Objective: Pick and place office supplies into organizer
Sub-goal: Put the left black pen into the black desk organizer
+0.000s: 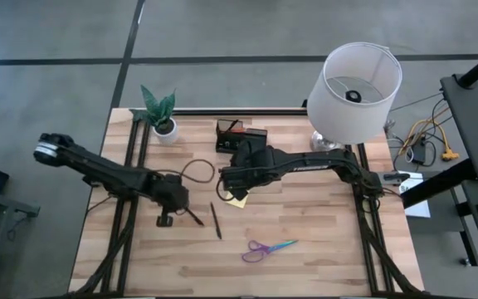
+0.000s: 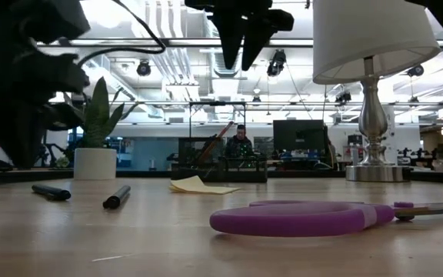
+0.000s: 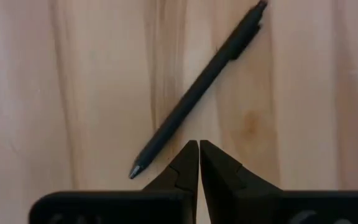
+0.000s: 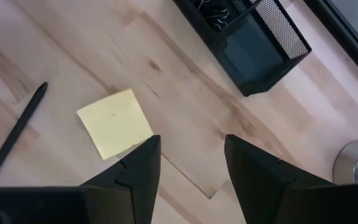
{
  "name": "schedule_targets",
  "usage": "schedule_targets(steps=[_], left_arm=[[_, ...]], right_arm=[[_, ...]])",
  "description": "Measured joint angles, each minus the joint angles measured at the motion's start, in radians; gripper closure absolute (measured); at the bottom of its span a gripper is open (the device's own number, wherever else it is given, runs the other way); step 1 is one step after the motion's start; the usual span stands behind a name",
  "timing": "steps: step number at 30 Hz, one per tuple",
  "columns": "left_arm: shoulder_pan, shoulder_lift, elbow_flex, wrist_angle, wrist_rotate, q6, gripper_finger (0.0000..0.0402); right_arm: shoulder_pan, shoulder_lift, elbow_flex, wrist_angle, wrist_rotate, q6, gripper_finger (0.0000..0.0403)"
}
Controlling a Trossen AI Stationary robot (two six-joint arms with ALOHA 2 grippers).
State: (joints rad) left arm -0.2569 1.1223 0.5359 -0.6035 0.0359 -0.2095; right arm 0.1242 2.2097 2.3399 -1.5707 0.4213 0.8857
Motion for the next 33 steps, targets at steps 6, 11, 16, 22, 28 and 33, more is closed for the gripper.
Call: schedule_targets(steps=[6,11,16,22,28,33], left_arm=[[-0.019,0.081,0.017,0.002,-0.123,0.039,0.0402],[-0.028,0.093,0.035,0.001,-0.182,0.070,0.0400],[-0.028,0.086,0.054,-0.001,-0.230,0.119,0.0362],[-0.028,0.081,0.045,-0.022,-0.200,0.161,0.0303],[-0.029,0.087,0.045,-0.007,-0.131,0.277,0.0285],[-0.024,0.101,0.045,-0.005,-0.129,0.321,0.0285]], right_arm=[[0.000,0.000,-0.003,0.000,0.000,-0.034,0.0232],[-0.008,0.000,-0.017,0.000,0.002,-0.095,0.0232],[-0.027,0.000,-0.044,-0.001,0.004,-0.137,0.0232],[-0.049,0.000,-0.079,0.001,0.000,-0.139,0.0232],[-0.057,0.000,-0.110,0.025,-0.002,-0.211,0.0232],[-0.070,0.000,-0.133,0.047,-0.003,-0.218,0.0232]])
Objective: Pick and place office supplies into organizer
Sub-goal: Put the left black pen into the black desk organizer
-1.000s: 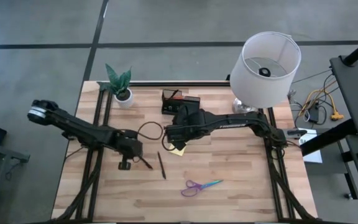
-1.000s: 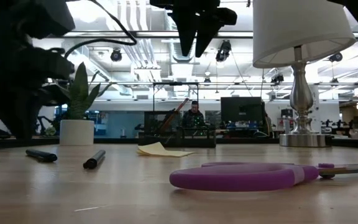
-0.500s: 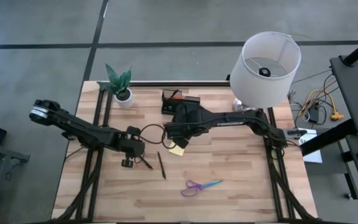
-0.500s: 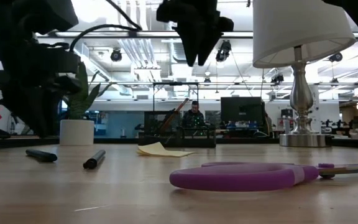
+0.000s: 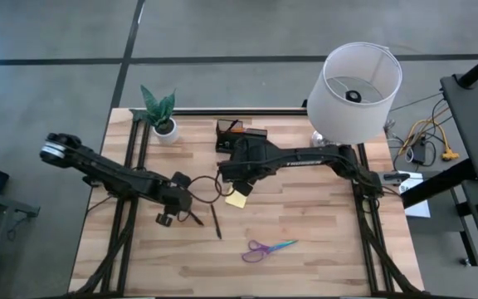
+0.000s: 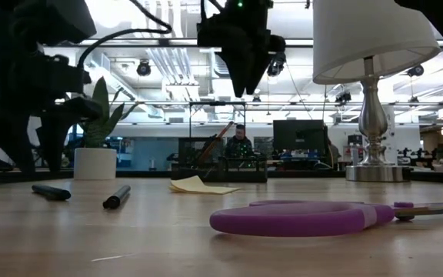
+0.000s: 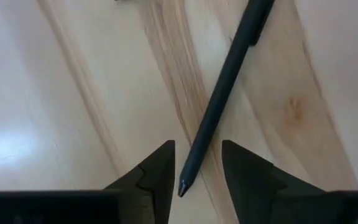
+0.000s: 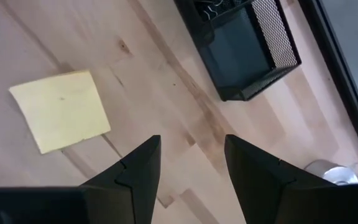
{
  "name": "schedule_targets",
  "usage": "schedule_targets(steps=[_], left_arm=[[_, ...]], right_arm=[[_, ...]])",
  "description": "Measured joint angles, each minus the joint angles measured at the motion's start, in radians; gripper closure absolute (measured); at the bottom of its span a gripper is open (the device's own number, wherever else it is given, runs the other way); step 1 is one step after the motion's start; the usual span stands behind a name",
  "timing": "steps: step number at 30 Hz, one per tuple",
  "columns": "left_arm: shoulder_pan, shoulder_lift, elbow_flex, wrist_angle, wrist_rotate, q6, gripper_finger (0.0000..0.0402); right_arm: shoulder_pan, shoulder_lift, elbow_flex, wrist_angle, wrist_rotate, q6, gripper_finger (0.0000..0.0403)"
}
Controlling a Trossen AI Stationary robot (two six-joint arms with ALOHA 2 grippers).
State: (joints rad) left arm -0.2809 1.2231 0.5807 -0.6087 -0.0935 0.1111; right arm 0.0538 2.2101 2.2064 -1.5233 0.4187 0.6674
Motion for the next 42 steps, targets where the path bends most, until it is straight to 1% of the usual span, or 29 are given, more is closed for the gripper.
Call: schedule_targets(steps=[9,16,20,26,28,32,35,39,42], left_arm=[[0.005,0.095,-0.007,0.008,0.010,0.034,0.0285],[0.006,0.116,-0.008,0.018,0.006,0.033,0.0288],[0.006,0.113,-0.010,0.019,0.022,0.027,0.0311],[0.007,0.131,-0.010,0.018,0.059,0.026,0.0375],[0.007,0.142,-0.010,0.018,0.073,0.026,0.0389],[0.008,0.165,-0.009,0.025,0.088,0.025,0.0389],[0.008,0.166,-0.007,0.027,0.091,-0.012,0.0392],[0.007,0.119,0.007,0.029,0.082,-0.062,0.0394],[0.006,0.075,0.013,0.044,0.045,-0.101,0.0394]], right_arm=[[-0.019,0.000,-0.005,0.035,0.000,-0.046,0.0232],[-0.022,0.000,-0.005,0.039,0.000,-0.062,0.0232],[-0.023,0.000,-0.005,0.039,0.000,-0.080,0.0232],[-0.022,0.000,-0.005,0.040,-0.002,-0.077,0.0232],[-0.022,-0.001,-0.005,0.040,-0.008,-0.076,0.0232],[-0.019,-0.008,-0.005,0.038,-0.015,-0.068,0.0232],[-0.017,-0.014,-0.005,0.037,-0.025,-0.039,0.0232],[-0.015,-0.035,-0.005,0.038,-0.021,0.022,0.0232],[-0.012,-0.053,-0.005,0.039,0.008,0.081,0.0232]])
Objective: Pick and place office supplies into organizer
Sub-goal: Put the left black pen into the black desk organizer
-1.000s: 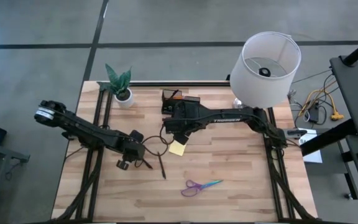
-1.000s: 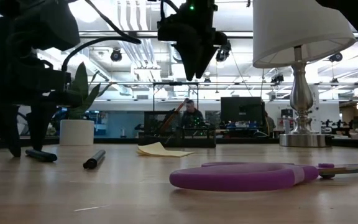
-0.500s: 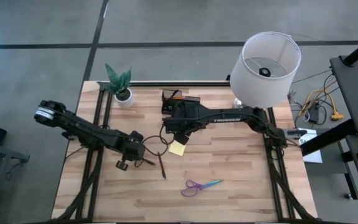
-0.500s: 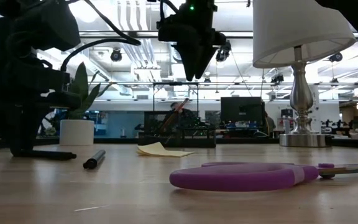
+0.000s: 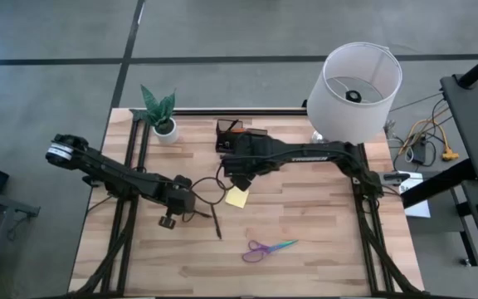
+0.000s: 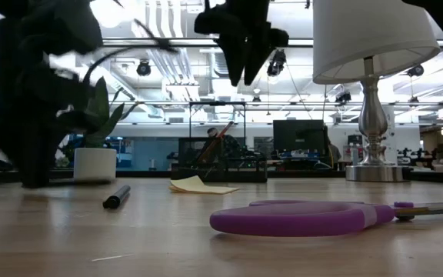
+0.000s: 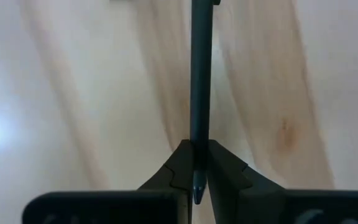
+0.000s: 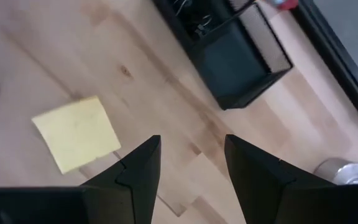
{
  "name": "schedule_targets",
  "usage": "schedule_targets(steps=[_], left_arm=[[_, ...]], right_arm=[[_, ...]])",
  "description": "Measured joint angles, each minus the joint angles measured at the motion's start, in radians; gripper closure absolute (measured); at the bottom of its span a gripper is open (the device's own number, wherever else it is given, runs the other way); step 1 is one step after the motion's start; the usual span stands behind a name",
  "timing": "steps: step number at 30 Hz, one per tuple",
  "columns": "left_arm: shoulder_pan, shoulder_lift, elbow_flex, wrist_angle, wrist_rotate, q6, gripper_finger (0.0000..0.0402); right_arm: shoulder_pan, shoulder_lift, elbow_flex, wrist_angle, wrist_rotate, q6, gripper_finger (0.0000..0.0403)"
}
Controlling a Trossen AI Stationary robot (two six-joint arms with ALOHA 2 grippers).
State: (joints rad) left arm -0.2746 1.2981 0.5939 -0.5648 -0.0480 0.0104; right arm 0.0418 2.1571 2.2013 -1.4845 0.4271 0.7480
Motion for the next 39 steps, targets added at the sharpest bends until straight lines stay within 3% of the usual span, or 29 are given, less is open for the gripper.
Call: schedule_targets(steps=[6,12,18,23,30,33,39], left_arm=[[0.001,-0.105,0.000,0.022,-0.059,-0.126,0.0395],[0.009,-0.217,0.001,0.098,-0.222,-0.243,0.0395],[0.079,-0.287,0.004,0.226,-0.365,-0.303,0.0395],[0.202,-0.297,0.010,0.322,-0.403,-0.263,0.0395],[0.280,-0.282,0.006,0.437,-0.204,-0.133,0.0395],[0.280,-0.285,0.008,0.463,-0.193,-0.152,0.0395],[0.280,-0.308,0.008,0.492,-0.194,-0.154,0.0395]], right_arm=[[0.013,-0.062,0.000,0.002,0.121,0.148,0.0232],[0.039,-0.148,0.000,0.002,0.287,0.284,0.0232],[0.043,-0.207,0.000,0.007,0.300,0.348,0.0232],[0.044,-0.206,0.000,0.013,0.204,0.308,0.0232],[0.028,-0.183,-0.001,0.227,-0.096,0.137,0.0232],[-0.013,-0.186,-0.001,0.300,-0.254,0.166,0.0232],[-0.050,-0.186,-0.001,0.310,-0.319,0.191,0.0232]])
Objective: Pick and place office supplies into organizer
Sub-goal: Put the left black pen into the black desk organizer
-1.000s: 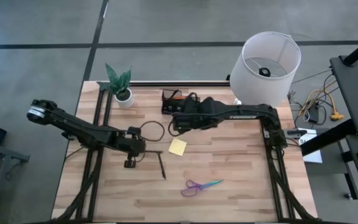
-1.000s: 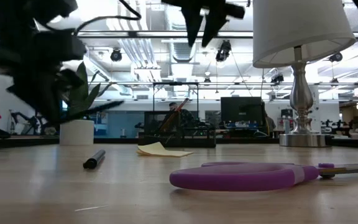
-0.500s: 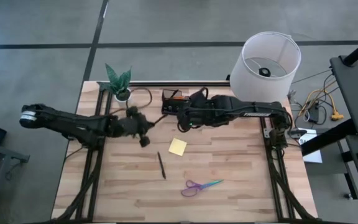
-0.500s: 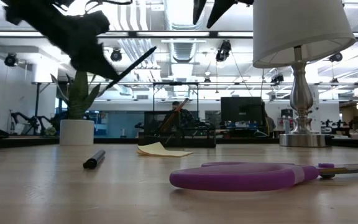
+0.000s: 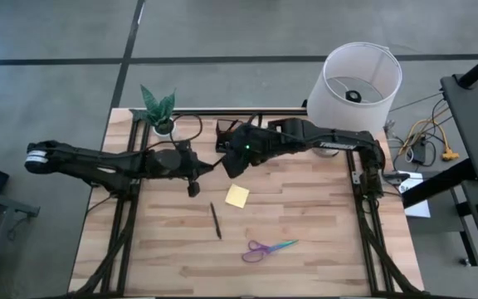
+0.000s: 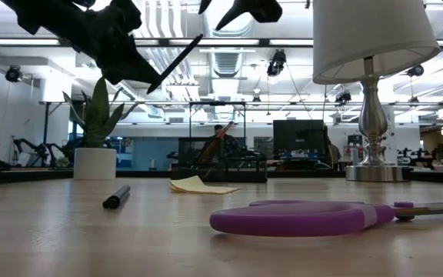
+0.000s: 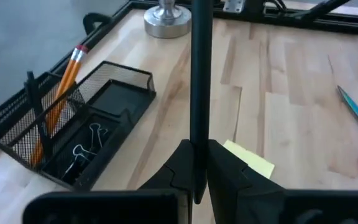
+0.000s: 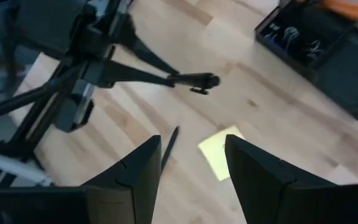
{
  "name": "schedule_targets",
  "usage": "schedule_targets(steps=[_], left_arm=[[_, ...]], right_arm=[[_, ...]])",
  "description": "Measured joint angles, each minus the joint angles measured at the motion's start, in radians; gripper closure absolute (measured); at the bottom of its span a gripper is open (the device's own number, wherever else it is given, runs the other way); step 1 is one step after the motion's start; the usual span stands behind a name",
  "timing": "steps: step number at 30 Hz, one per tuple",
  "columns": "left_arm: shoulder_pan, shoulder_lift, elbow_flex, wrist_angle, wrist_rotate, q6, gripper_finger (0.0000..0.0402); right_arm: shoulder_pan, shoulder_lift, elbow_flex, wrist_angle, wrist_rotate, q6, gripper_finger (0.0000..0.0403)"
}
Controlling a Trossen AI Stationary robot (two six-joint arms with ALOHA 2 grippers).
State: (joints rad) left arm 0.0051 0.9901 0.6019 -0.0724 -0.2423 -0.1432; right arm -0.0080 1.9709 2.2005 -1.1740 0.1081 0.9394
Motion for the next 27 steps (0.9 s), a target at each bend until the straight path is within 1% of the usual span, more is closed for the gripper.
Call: schedule_targets(steps=[2,7,14,27], left_arm=[[0.000,-0.011,-0.004,0.001,0.001,0.007,0.0395],[0.000,-0.023,0.000,0.016,0.012,0.028,0.0395],[0.000,-0.014,-0.001,0.042,0.041,0.035,0.0395],[0.000,-0.002,0.002,0.064,0.054,0.047,0.0395]], right_arm=[[-0.010,0.000,0.000,0.012,-0.024,0.000,0.0231],[-0.012,0.000,0.000,0.045,-0.027,-0.023,0.0218],[-0.018,0.005,0.000,0.059,0.000,-0.039,0.0200],[-0.027,0.041,0.000,0.059,-0.004,-0.059,0.0197]])
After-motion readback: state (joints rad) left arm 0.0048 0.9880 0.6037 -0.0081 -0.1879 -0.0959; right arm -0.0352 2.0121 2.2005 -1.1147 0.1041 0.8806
